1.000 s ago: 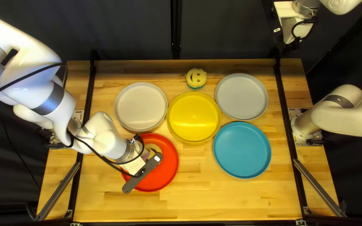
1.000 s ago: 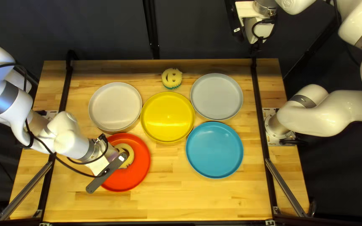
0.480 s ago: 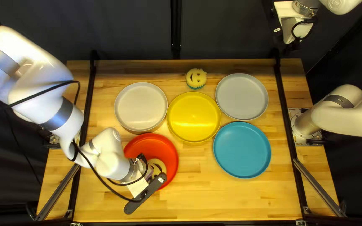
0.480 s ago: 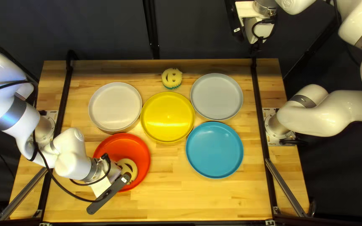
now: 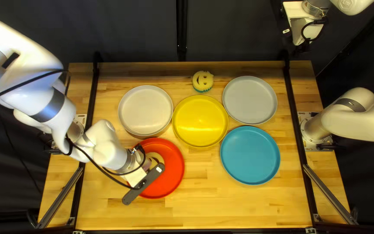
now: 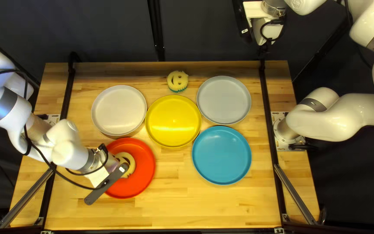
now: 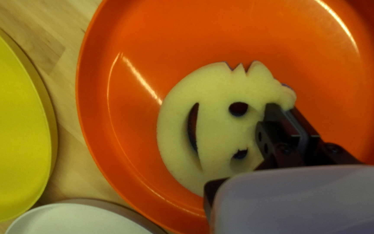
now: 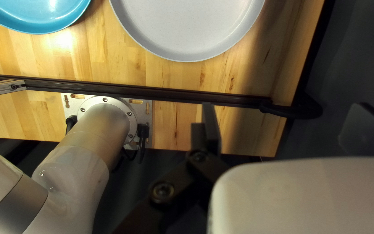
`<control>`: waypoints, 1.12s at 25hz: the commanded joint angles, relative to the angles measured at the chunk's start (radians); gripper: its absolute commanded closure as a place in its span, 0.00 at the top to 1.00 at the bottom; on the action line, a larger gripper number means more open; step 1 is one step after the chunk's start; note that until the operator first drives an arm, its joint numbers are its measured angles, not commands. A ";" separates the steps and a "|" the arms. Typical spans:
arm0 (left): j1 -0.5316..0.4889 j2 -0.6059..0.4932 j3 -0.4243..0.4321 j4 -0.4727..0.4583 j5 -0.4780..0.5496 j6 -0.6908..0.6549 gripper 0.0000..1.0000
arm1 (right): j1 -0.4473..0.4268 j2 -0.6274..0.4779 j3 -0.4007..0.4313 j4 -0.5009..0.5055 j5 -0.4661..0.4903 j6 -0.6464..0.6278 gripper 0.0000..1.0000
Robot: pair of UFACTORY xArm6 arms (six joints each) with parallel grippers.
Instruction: Pick up sponge and scrub the plate
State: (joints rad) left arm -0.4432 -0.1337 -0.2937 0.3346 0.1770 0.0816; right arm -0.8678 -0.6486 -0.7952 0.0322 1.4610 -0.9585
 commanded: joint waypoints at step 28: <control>-0.111 -0.070 0.042 0.111 0.051 -0.248 0.00 | 0.000 0.000 0.000 0.000 0.000 0.000 1.00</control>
State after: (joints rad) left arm -0.5578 -0.1661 -0.2895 0.4819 0.2233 -0.1920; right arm -0.8678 -0.6486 -0.7952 0.0322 1.4610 -0.9585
